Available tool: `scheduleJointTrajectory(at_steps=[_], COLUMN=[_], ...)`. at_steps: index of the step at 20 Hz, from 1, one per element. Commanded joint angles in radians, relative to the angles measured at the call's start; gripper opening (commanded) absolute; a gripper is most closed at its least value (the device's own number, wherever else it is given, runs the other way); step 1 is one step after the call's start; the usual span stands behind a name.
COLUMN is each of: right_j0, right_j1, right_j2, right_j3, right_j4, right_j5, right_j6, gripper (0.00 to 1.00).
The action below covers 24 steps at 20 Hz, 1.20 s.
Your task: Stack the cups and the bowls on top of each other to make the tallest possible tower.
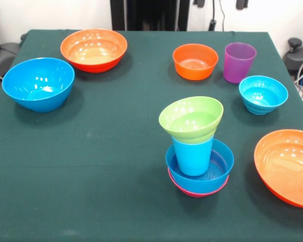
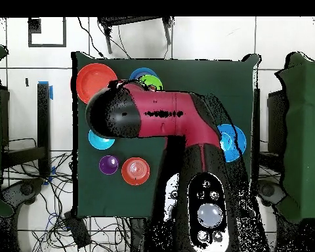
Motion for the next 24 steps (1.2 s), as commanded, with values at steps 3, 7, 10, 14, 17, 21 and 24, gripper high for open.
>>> scheduleJointTrajectory(at_steps=[3, 7, 10, 14, 17, 21, 24], right_j0=[0.004, 0.012, 0.023, 0.045, 0.042, 0.047, 0.052], right_j1=[0.134, 0.151, 0.153, 0.149, 0.141, 0.139, 0.138], right_j2=[0.063, 0.057, 0.044, 0.024, 0.028, 0.022, 0.013], right_j3=[0.089, 0.066, 0.064, 0.068, 0.070, 0.065, 0.070], right_j4=[-0.089, -0.086, -0.093, -0.113, -0.103, -0.103, -0.111], right_j5=[-0.067, -0.059, -0.070, -0.110, -0.114, -0.103, -0.122], right_j6=[-0.027, -0.030, -0.022, -0.006, -0.007, -0.014, -0.008], gripper=[1.00, 1.00, 1.00, 1.00, 1.00, 1.00, 1.00])
